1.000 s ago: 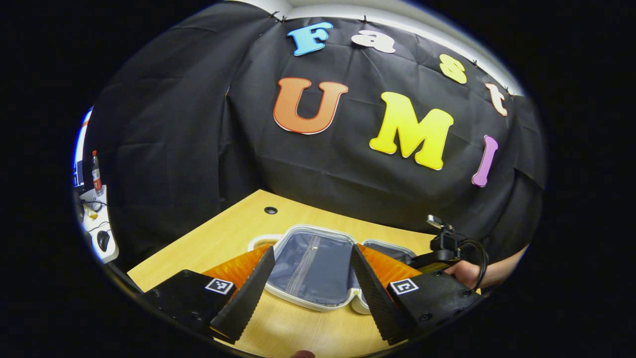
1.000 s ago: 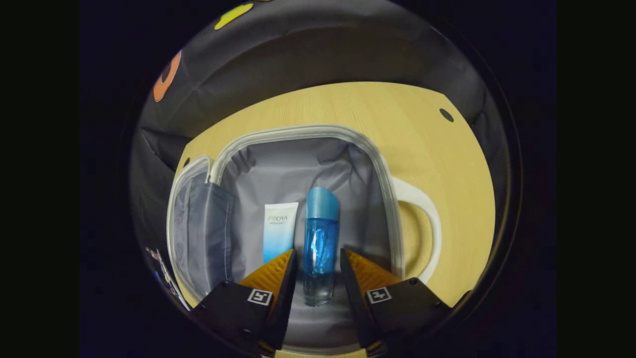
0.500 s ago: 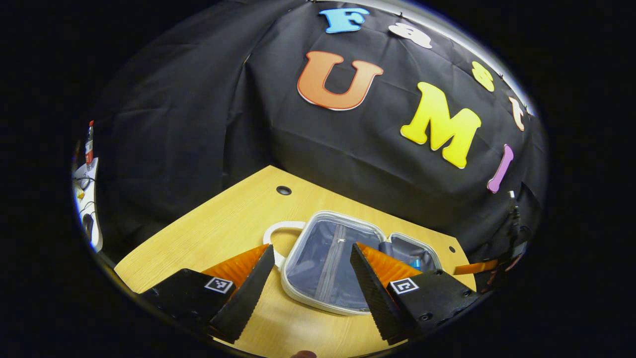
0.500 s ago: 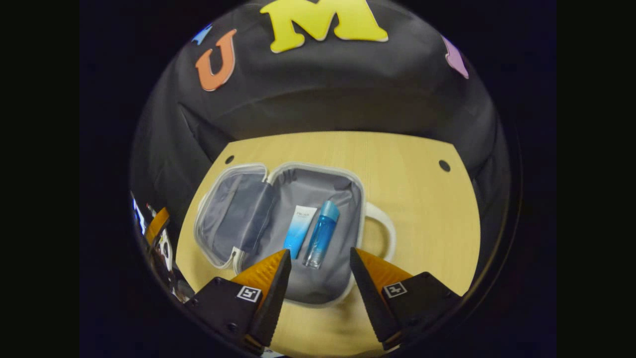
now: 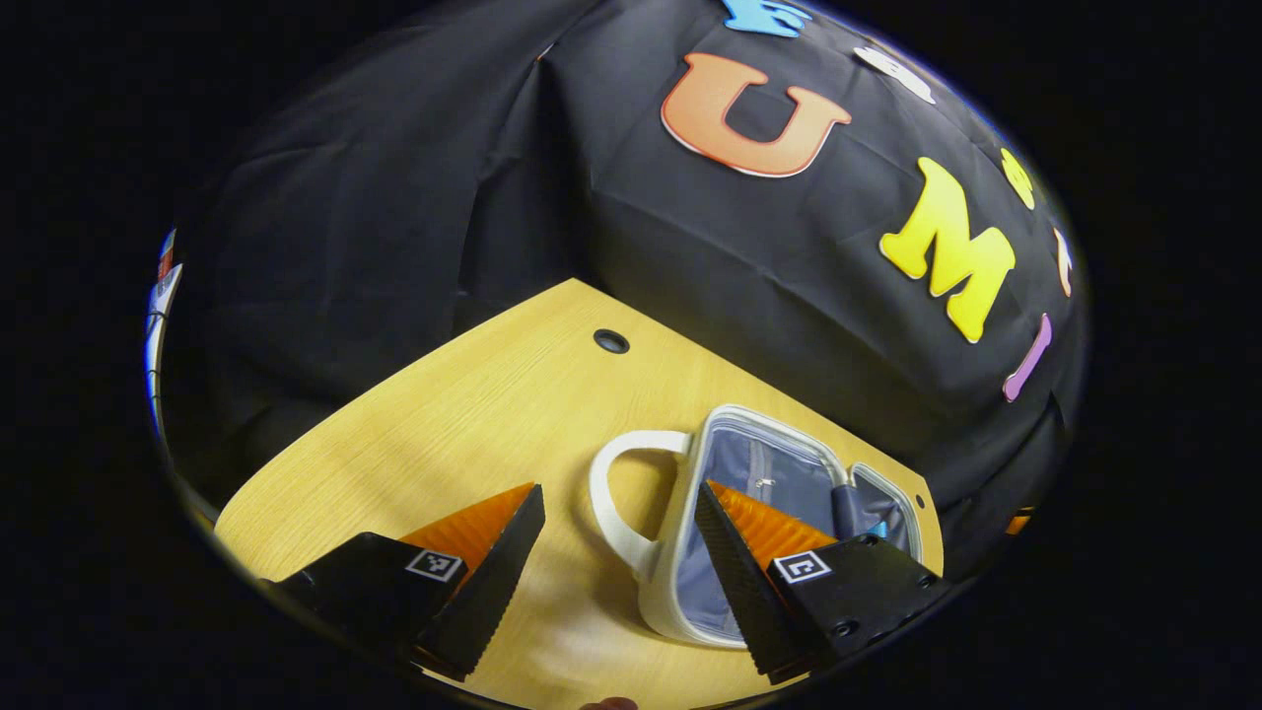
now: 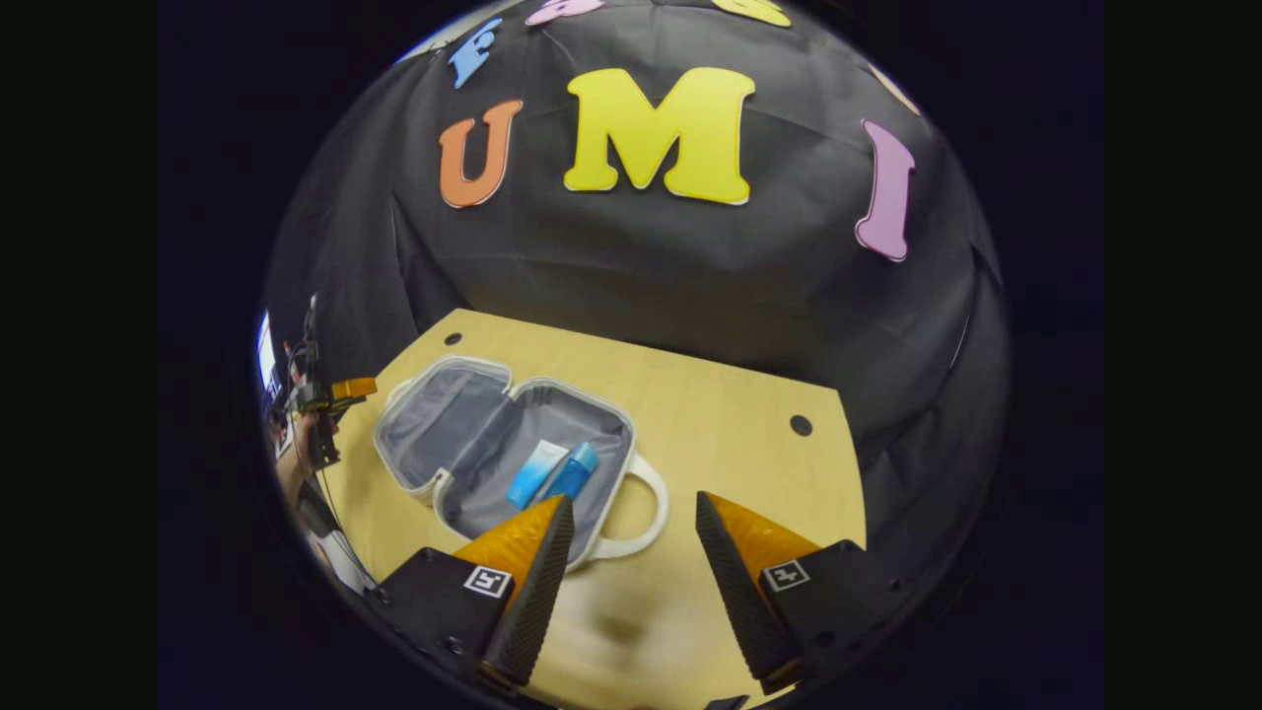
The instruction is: First open the suitcase, pack the skin care products into it, and then close the suitcase.
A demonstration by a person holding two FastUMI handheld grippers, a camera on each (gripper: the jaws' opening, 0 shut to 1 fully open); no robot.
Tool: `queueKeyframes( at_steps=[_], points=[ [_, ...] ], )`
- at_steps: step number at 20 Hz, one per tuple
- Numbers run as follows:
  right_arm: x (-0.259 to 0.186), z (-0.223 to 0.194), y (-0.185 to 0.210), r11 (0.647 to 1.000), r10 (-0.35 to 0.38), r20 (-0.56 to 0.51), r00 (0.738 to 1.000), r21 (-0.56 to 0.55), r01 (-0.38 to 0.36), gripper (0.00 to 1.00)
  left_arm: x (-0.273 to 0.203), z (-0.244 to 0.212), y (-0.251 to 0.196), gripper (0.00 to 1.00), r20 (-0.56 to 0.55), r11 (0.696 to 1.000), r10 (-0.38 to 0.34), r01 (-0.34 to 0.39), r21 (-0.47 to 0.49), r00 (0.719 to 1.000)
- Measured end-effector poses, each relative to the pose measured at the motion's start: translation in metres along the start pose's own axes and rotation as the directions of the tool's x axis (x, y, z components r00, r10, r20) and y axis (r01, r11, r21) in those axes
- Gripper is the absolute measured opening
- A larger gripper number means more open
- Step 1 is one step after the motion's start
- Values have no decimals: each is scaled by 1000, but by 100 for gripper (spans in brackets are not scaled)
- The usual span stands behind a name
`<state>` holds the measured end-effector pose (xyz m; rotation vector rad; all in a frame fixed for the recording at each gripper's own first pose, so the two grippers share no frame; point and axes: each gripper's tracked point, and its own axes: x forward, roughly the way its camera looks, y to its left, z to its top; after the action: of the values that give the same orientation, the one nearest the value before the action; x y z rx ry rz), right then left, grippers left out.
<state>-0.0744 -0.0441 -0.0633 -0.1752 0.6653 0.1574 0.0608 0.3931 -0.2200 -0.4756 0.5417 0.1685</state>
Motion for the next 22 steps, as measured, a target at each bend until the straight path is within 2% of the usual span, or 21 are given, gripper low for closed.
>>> queueKeyframes(
  at_steps=[1, 2, 3, 9, 11, 14, 17, 18, 19, 20, 22],
  points=[
    [-3, -3, -6, 1000, -7, -6, 1000, 12, 7, 70, 9, -3, 3, 99, -19, 1000, -3, 2, -12, 1000],
    [0, -8, -10, 999, -18, -20, 1000, 29, 18, 74, 15, -6, 6, 98, -37, 1000, -10, 10, -24, 999],
    [1, -14, -17, 999, -31, -38, 999, 43, 33, 70, 24, -10, 8, 98, -58, 1000, -10, 9, -26, 998],
    [-1, -24, -35, 993, -67, -73, 995, 92, 73, 73, 49, -17, 9, 95, -105, 1000, -13, 13, 0, 994],
    [-3, -25, -32, 992, -52, -88, 995, 107, 61, 71, 58, -17, 16, 92, -116, 1000, 19, -17, 17, 993],
    [-4, -19, -39, 992, -65, -77, 995, 105, 73, 73, 65, -16, 13, 83, -135, 1000, 2, -3, -2, 991],
    [-8, -24, -46, 985, -73, -93, 993, 150, 86, 70, 73, -18, 20, 76, -156, 1000, 27, -25, 16, 987],
    [-7, -27, -50, 982, -80, -100, 992, 165, 96, 73, 74, -18, 18, 78, -161, 1000, 20, -19, 9, 987],
    [-7, -30, -54, 979, -88, -106, 990, 177, 106, 73, 76, -18, 16, 75, -167, 1000, 16, -15, 9, 986],
    [-9, -33, -58, 976, -94, -110, 989, 187, 114, 73, 77, -20, 18, 60, -177, 1000, 20, -18, 13, 984],
    [-9, -38, -63, 970, -98, -120, 988, 209, 121, 73, 77, -24, 15, 48, -204, 1000, 14, -15, 1, 979]
  ],
)
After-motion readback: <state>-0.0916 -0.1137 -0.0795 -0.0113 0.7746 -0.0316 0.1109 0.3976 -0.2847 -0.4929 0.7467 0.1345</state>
